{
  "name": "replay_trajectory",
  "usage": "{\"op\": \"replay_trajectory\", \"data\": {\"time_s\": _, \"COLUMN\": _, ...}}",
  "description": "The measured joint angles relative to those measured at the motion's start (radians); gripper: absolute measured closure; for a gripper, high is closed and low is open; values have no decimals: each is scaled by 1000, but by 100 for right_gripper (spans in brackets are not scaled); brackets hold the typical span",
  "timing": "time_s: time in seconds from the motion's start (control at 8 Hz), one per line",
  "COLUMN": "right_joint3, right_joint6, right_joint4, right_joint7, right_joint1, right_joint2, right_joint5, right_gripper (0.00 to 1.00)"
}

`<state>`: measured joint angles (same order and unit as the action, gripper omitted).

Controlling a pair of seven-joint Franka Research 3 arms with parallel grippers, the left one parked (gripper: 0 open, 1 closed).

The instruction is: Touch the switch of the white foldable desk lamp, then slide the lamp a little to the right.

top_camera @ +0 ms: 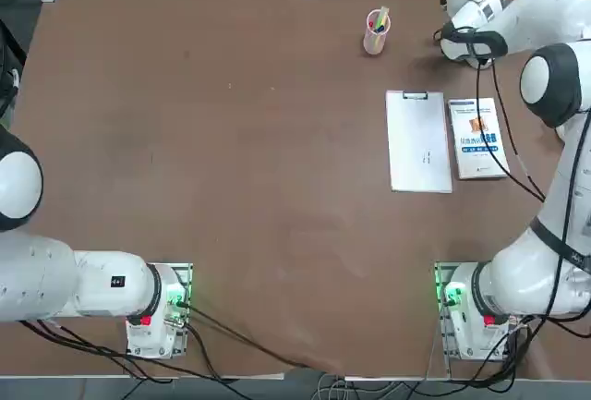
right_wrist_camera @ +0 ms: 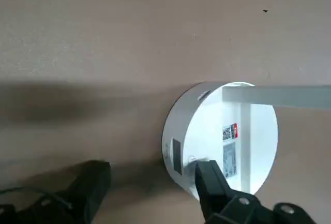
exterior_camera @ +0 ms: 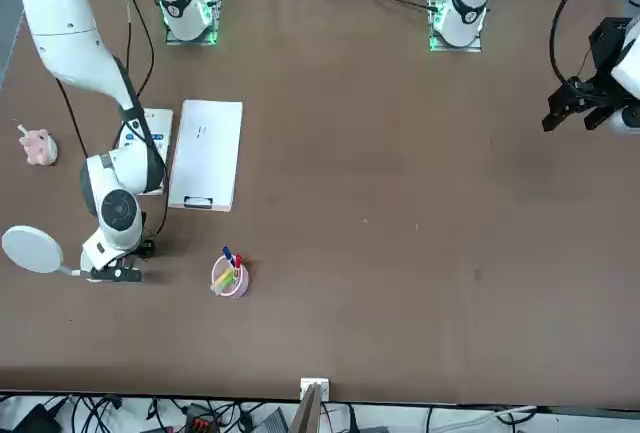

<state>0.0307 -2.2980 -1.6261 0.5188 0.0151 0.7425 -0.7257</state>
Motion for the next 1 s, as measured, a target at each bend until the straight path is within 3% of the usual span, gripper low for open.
{"op": "replay_trajectory", "data": {"time_s": 1.0, "right_joint3": 0, "right_joint6": -44, "right_joint4": 0, "right_joint7": -22, "right_joint1": 9, "right_joint2": 9, "right_joint5": 18, "right_gripper": 0}}
